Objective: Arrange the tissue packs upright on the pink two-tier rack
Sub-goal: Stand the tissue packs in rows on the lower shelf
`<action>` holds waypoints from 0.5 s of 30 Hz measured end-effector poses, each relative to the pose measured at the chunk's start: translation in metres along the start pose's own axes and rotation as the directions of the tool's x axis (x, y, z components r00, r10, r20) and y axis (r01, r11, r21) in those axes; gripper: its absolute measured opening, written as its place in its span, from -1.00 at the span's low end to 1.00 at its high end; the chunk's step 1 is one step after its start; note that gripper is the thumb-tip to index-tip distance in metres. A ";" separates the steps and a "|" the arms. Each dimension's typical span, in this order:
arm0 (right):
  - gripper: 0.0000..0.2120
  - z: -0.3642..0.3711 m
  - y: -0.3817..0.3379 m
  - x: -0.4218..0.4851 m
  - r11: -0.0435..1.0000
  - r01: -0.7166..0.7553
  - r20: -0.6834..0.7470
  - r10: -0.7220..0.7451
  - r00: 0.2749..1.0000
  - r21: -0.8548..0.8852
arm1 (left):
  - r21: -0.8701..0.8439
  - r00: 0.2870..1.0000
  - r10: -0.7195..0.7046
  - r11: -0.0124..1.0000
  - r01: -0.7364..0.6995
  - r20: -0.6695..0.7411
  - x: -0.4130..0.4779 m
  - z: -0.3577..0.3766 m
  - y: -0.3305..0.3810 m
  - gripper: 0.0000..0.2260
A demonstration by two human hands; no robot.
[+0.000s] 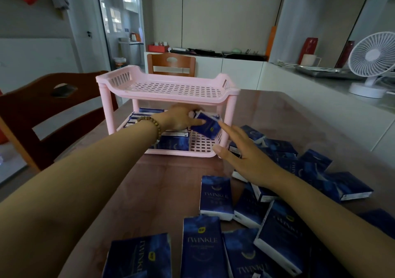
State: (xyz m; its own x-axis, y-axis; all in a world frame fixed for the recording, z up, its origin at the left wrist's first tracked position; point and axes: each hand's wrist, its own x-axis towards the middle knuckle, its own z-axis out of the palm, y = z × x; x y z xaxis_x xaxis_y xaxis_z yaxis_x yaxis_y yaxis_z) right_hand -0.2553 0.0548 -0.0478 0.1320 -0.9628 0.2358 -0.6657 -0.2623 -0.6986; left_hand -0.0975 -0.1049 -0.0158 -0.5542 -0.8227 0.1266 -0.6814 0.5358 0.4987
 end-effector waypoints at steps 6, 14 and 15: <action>-0.28 0.001 0.001 0.002 1.000 0.002 0.011 -0.002 1.000 0.007 | 0.175 0.997 -0.050 0.984 0.039 0.058 0.012 0.001 -0.007 -0.49; -0.28 0.001 0.003 0.003 1.000 0.003 0.016 -0.003 1.000 0.000 | 0.083 0.996 -0.067 0.995 0.062 0.058 0.029 0.000 -0.015 -0.56; -0.28 0.000 0.003 0.003 1.000 0.003 0.016 -0.003 1.000 -0.001 | 0.058 0.995 -0.071 0.996 0.068 0.066 0.030 -0.001 -0.016 -0.57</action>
State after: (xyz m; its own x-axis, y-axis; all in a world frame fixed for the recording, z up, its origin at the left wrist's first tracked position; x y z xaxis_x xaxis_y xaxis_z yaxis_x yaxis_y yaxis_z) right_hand -0.2563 0.0509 -0.0491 0.1456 -0.9629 0.2274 -0.6660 -0.2653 -0.6972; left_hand -0.1035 -0.1383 -0.0192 -0.5346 -0.8444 0.0339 -0.7438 0.4891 0.4556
